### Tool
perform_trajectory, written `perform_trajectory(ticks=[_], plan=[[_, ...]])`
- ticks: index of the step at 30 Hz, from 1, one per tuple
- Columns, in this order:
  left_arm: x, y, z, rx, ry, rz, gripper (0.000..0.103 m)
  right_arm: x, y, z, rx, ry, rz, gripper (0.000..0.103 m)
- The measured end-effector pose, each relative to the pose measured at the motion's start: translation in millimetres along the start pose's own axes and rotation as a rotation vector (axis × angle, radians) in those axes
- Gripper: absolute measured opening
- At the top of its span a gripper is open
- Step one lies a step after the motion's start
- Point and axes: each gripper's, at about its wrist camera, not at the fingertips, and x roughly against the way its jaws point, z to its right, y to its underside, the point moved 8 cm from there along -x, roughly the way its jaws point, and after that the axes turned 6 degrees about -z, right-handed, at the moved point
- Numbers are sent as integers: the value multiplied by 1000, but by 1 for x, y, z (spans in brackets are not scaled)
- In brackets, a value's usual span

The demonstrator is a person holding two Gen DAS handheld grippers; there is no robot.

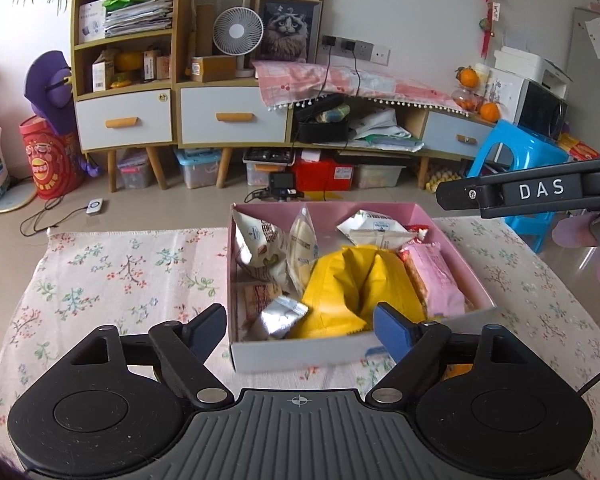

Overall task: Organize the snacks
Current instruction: 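Lower both packets into the box and open both grippers, then move both grippers out of the box over the gold bar and orange packet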

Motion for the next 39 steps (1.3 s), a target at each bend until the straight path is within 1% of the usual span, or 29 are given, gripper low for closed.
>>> perform_trajectory(ticks=[5,11,18,24,28,30,32,34,39], plan=[[11,10,1,-4,3,-10,87,15,12,-6,-12,-21,-1,81],[20,24,0,14,7,-38,92,28,32,-10,-80,-61,-53,83],[21,41,4,15,17,-75,93,32,55,-10,-162,-92,-100,84],[18,54,4,23,21,-113,93,31,79,-1,-197,-86,-118,86],[21,60,1,44,35,-122,94,29,92,3,-203,-90,-142,86],[23,63,-1,65,47,-125,94,30,96,3,-199,-112,-159,86],[26,67,-3,80,63,-132,94,35,98,5,-204,-138,-157,86],[30,70,-6,75,65,-127,94,38,102,8,-201,-147,-155,88],[32,74,-12,33,39,-112,94,37,115,12,-173,-126,-168,89]])
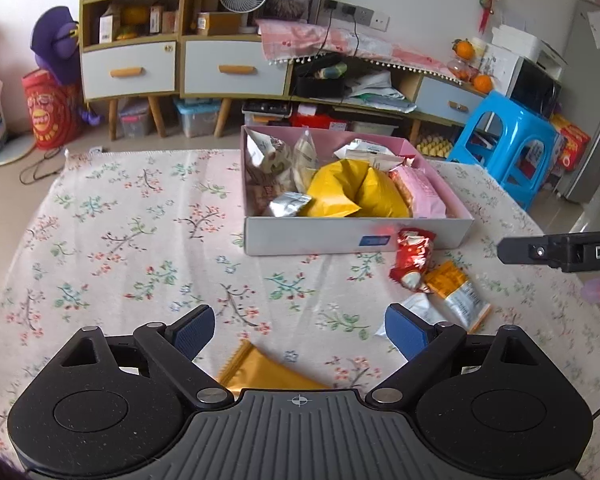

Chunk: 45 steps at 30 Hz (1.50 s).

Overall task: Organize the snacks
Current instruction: 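Move both grippers out of the box over the gold bar and orange packet, then grasp the gold bar packet with the left gripper while the right grasps the orange-and-white packet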

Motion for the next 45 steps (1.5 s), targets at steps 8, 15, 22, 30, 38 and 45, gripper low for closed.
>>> perform_trajectory(ticks=[8,15,22,30,38,45], plan=[[-5,11,-2,46,-4,-68,94,-17,23,11,99,55,-2,89],[-22,27,-10,162,-68,-155,94,-31,38,25,139,55,17,89],[-34,40,-8,238,-154,-135,94,-44,49,17,200,-4,41,88],[-39,50,-14,246,-297,-80,93,-51,49,12,192,-20,65,82],[-33,58,-5,243,-342,-37,82,-58,48,11,189,-27,58,69],[-31,61,5,188,-332,3,71,-56,49,3,221,-40,56,53]])
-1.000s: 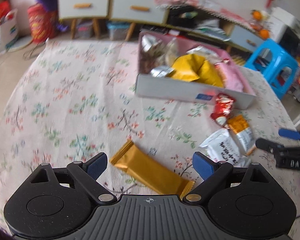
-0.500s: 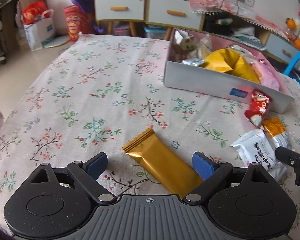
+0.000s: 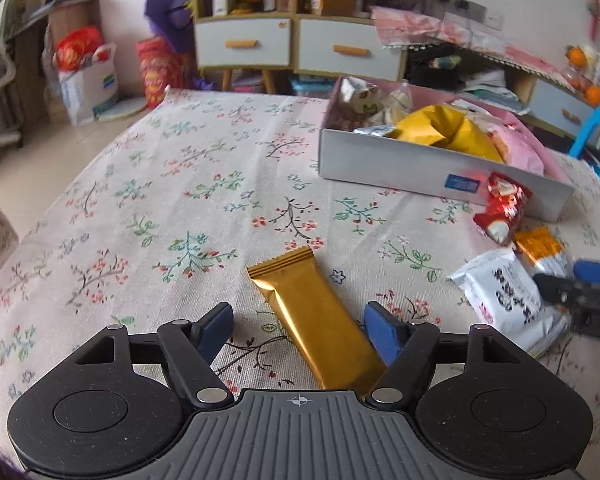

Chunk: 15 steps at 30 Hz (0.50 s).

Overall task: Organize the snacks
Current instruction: 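Grasp the gold bar packet with the left gripper while the right grasps the orange-and-white packet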

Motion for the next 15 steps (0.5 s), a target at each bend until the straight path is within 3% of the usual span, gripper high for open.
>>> perform_trajectory(ticks=[4,9,15], plan=[[-3,-6,0,-19,23,14,59,-1,-2,-6,14,0,-2,47],[-6,-11,-4,-41,37,24,45,0,-5,-14,62,5,-13,31],[-6,-12,-4,-79,68,22,33,1,-7,-24,136,23,-34,28]])
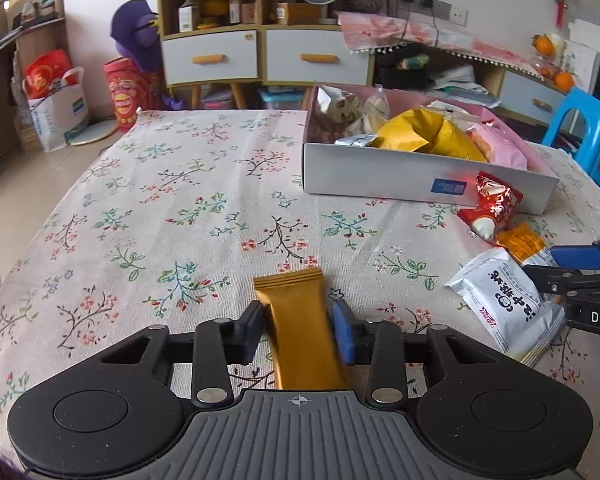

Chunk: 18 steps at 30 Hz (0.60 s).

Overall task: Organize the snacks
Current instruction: 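Grasp the gold bar packet with the left gripper while the right grasps the orange-and-white packet, then carry both packets into the box and open both grippers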

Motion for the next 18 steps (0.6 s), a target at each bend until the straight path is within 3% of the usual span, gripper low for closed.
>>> perform_trajectory(ticks=[7,18], plan=[[0,-3,-3,-2,38,-27,28,3,-1,-9,67,35,-34,27],[2,-4,-7,11,102,-90,27,-3,-16,-18,46,43,-93,27]])
